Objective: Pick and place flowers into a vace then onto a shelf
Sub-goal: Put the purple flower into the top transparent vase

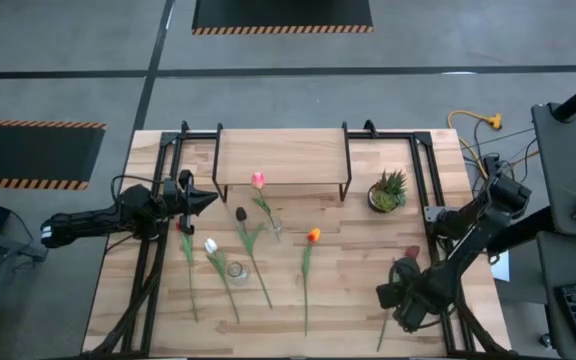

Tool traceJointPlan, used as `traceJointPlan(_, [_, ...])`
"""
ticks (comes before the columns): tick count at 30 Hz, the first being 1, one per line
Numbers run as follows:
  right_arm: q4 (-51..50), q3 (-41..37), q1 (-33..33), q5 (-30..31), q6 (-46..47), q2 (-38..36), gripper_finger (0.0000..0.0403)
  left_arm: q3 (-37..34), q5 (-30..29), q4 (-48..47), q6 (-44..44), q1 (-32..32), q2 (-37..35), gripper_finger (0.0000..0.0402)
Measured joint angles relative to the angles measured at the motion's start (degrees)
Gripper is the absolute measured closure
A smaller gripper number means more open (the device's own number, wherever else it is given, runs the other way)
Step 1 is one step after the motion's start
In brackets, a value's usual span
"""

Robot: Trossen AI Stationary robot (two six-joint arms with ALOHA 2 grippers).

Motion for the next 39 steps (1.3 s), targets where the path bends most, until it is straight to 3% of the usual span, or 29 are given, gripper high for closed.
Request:
traceJointPlan(11, [3.93, -0.15, -0.11, -0.33, 1.98, 6.72, 0.0201, 0.0, 0.0, 0.0, 0.0, 0.02, 0.0, 0.0398])
traceJointPlan(33, [0.58, -0.18, -0.28, -0.12, 2.31, 5.95, 0.0199, 0.0, 0.0, -0.01, 0.0, 0.01, 0.0, 0.0398])
traceJointPlan(39, [0.26, -0.18, -0.49, 2.7, 2.28, 4.84, 0.0199, 0.0, 0.0, 0.0, 0.0, 0.02, 0.0, 0.0398])
